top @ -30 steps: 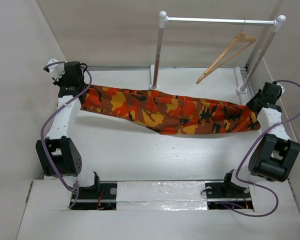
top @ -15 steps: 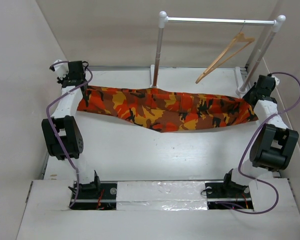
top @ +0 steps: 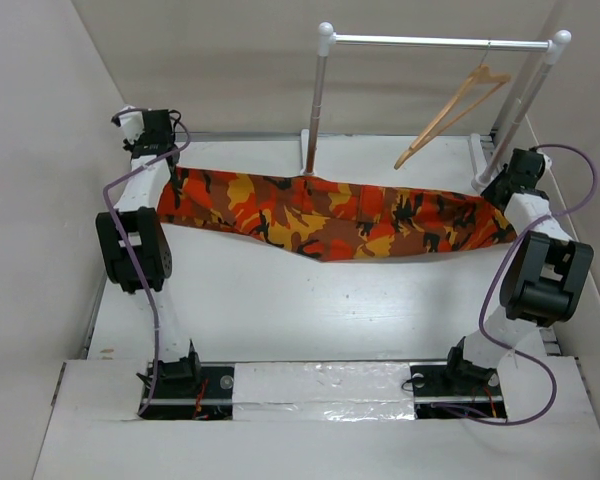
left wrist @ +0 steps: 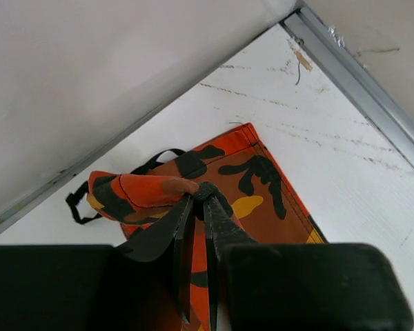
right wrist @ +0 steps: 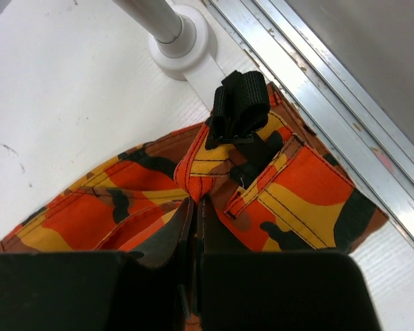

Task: Place the trousers on the hanger
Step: Fold the trousers at the center of the board.

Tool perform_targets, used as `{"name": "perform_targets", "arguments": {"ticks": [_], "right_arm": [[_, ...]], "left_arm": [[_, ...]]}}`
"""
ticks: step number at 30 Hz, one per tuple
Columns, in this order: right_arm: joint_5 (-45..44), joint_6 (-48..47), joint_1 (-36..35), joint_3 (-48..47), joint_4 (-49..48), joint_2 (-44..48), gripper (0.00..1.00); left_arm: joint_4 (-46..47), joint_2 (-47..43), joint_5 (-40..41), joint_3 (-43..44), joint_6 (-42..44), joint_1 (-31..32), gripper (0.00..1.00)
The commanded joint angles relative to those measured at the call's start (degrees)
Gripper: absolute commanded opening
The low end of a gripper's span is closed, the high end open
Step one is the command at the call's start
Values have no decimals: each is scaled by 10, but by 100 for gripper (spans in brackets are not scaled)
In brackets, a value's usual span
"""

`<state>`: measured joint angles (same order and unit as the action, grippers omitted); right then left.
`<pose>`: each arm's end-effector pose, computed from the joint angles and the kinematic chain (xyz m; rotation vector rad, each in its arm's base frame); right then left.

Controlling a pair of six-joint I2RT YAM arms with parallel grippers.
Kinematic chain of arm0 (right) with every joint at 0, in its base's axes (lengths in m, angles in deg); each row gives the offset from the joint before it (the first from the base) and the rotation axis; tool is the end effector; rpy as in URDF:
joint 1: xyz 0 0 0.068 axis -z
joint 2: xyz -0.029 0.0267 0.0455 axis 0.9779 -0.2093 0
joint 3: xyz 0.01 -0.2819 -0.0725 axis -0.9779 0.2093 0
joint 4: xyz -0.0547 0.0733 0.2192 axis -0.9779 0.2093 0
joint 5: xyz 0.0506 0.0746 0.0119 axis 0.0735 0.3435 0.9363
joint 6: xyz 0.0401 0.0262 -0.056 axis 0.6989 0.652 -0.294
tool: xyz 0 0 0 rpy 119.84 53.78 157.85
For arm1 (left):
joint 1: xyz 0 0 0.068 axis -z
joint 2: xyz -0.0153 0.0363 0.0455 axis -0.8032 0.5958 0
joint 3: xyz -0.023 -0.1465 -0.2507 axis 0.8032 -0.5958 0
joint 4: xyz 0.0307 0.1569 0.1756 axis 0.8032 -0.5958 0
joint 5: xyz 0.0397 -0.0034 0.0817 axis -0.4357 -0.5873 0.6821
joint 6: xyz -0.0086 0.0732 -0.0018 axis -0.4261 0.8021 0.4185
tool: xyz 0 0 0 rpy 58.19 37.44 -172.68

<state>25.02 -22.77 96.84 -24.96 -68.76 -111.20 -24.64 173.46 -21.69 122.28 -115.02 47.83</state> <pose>0.3570 -0.1315 0.2659 0.8381 2.0669 -0.1364 0.4537 0.0786 0.3146 -0.8700 1.8065 0.3795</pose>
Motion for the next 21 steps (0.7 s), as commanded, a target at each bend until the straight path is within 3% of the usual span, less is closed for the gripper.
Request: {"name": "perform_targets", "arguments": {"ticks": [1,3,5,7,8,9,11,12,14,16,20,21], "right_arm": [[-35,-5,9,-45,-38,-16,0],[-21,-3,9,-53,-42,-27,0],[3,-2,9,-59,-45,-38,8],[22,-1,9,-68,-37,-44,26],[42,-2,9,-68,-36,-45,34],[52,-2,15,-67,-40,-41,51],[81,-3,15,-54,-45,-30,71],[103,1,15,-44,-64,-11,85],[135,4,15,-11,-81,11,97],[148,4,15,12,-98,53,100],[143,-2,3,118,-127,152,97],[137,-9,3,140,-132,175,81]], "left_arm": [[26,35,31,72,30,-14,8],[31,52,22,88,30,-14,15],[40,73,9,99,36,-14,32],[32,84,3,109,29,-14,40],[33,84,-12,108,28,-14,52],[31,83,-18,107,23,-14,57],[35,66,-36,93,18,-14,63],[40,58,-40,83,11,-14,63],[59,16,-51,30,8,-6,63],[96,-38,-48,-44,5,14,61],[100,-125,-91,-143,-33,27,44],[98,-139,-99,-164,-38,27,40]]}}
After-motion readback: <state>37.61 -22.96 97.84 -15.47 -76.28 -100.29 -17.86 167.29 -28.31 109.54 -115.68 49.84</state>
